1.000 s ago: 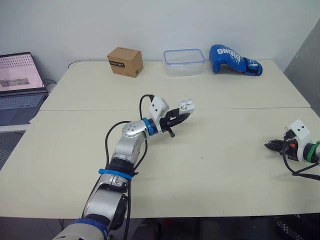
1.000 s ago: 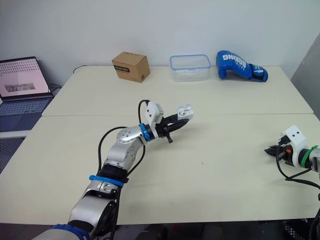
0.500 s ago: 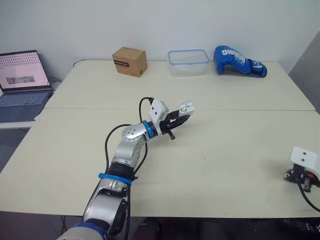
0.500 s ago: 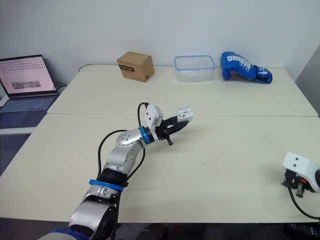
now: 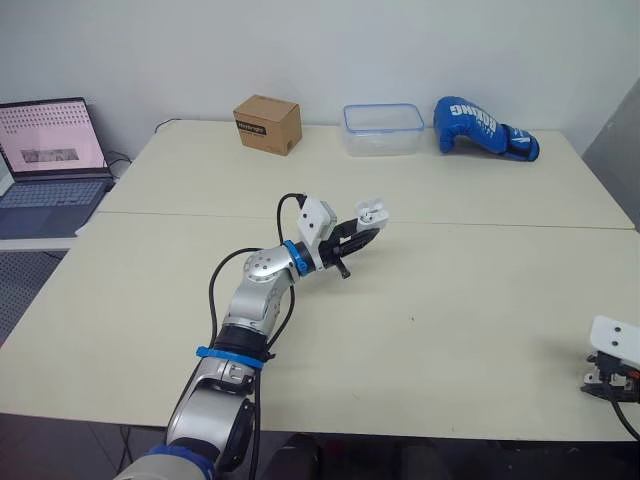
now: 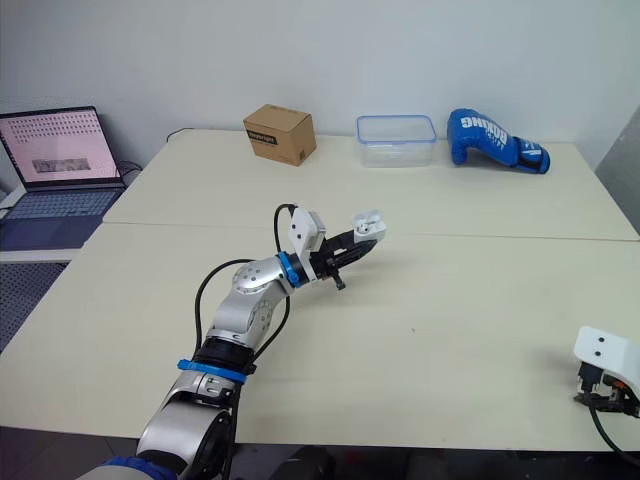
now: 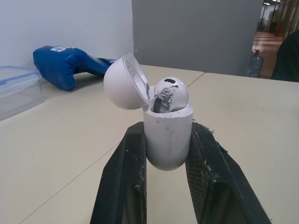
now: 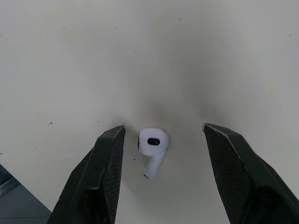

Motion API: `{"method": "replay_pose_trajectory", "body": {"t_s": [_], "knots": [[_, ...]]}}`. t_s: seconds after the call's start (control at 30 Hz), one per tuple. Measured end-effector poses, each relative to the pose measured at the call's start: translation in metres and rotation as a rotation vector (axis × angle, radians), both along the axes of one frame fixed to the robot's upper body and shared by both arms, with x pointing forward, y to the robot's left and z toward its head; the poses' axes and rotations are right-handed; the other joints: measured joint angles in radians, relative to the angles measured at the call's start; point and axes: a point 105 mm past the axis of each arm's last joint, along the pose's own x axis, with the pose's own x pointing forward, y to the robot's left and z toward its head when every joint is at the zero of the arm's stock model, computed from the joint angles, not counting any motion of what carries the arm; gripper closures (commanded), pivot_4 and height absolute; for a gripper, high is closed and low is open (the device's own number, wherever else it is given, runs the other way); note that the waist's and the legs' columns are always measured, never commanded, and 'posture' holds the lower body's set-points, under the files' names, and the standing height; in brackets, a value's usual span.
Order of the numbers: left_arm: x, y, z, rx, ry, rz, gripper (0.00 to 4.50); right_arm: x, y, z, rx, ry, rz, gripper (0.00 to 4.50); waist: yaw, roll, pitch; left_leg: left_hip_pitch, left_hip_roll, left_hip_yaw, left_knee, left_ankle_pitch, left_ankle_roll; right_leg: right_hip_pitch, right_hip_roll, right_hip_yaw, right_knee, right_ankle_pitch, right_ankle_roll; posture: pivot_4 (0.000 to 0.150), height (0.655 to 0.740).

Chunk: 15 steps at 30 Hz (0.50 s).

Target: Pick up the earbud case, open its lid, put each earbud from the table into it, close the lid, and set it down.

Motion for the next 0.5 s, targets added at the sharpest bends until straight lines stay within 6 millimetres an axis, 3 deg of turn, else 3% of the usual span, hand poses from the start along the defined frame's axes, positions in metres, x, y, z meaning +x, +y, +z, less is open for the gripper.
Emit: {"method": "replay_pose_trajectory", "body": {"t_s": [0.17, 0.27, 0.43, 0.5], "knots": [[0.0011, -0.0007, -0.0016, -0.009, 0.028, 0.007, 3.76, 0.001, 0.0003, -0.0014, -0.009, 0.012, 0.024, 1.71, 0.0, -0.003, 0.0, 0.0, 0.0, 0.0, 0.0, 0.0, 0.0, 0.0, 0.0, 0.0, 0.0, 0.0, 0.0, 0.15, 0.74], [0.0013, -0.0005, -0.0018, -0.01, 0.033, 0.008, 3.76, -0.0003, -0.0003, -0.0016, -0.009, 0.028, 0.03, 2.33, 0.003, -0.003, 0.0, 0.0, 0.0, 0.0, 0.0, 0.0, 0.0, 0.0, 0.0, 0.0, 0.0, 0.0, 0.0, 0.15, 0.74], [0.0008, -0.0007, -0.0007, -0.011, 0.028, 0.006, 3.76, -0.0043, 0.0025, -0.0051, 0.006, 0.06, 0.05, 4.04, 0.003, -0.006, -0.001, 0.001, 0.0, 0.0, 0.0, 0.0, 0.0, 0.001, 0.0, 0.0, 0.0, 0.0, 0.0, 0.15, 0.74], [0.0007, -0.0007, -0.0007, -0.01, 0.029, 0.006, 3.76, -0.004, 0.0026, -0.0052, 0.012, 0.056, 0.041, 4.16, 0.003, -0.007, -0.001, 0.002, 0.0, 0.0, 0.0, 0.0, 0.0, 0.002, 0.0, 0.0, 0.0, 0.0, 0.0, 0.15, 0.74]]}}
